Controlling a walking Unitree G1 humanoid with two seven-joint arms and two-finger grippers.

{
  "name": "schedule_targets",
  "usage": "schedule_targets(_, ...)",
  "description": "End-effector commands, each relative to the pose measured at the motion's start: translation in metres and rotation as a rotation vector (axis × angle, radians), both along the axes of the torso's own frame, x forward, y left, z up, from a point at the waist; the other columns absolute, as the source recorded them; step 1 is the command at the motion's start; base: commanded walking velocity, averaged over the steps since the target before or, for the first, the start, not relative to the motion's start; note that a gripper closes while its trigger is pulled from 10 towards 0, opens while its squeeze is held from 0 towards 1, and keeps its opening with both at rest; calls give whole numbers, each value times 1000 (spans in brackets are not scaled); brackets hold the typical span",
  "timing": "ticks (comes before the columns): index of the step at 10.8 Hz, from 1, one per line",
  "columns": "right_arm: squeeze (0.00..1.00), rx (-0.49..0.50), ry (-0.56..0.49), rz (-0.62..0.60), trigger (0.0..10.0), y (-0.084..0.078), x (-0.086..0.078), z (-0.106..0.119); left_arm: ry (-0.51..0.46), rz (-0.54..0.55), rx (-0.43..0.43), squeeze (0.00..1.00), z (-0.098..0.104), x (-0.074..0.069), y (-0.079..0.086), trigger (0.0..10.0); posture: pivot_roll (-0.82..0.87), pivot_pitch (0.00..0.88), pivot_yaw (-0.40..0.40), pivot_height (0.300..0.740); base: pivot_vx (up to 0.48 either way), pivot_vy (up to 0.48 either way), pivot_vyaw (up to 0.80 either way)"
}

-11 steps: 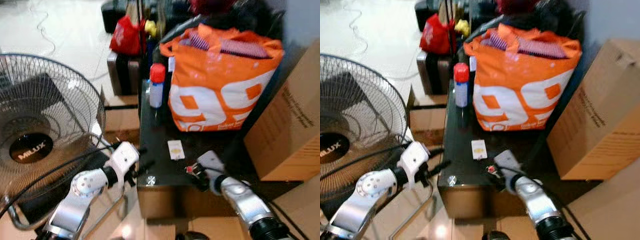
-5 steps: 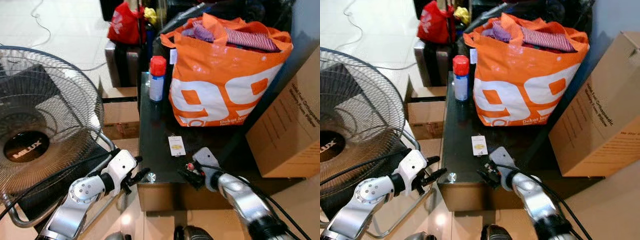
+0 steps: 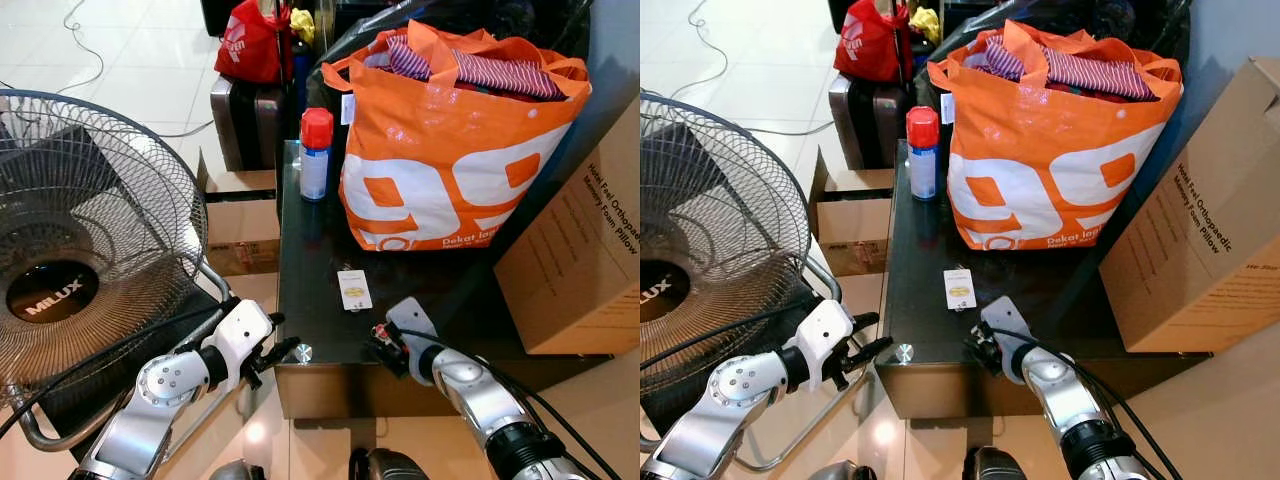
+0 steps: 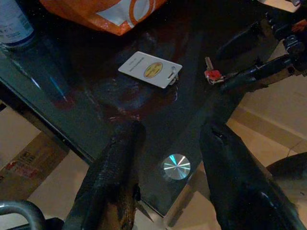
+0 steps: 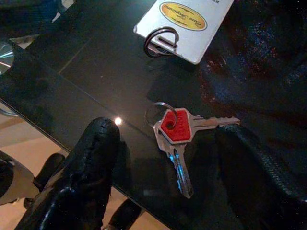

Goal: Hang keys on a hook

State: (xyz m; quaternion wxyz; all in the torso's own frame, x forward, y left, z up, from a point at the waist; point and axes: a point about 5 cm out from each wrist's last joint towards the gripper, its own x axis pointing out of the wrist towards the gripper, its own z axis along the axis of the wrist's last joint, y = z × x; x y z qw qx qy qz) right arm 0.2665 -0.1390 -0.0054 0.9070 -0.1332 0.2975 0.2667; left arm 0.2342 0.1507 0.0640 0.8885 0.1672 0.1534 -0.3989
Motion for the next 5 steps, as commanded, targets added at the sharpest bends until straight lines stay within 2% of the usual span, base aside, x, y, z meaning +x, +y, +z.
schedule_targets(1,0,-13,-5,3,0,-1,2,0,11,-6,11,0,-2,0,0,10000,-108,149,-24,740,0,0,0)
schedule_targets(5,0,-3,-3,-9,0,0,3,-1,6,-8,10,0,0,1,0,10000,-107,149,-24,740,0,0,0)
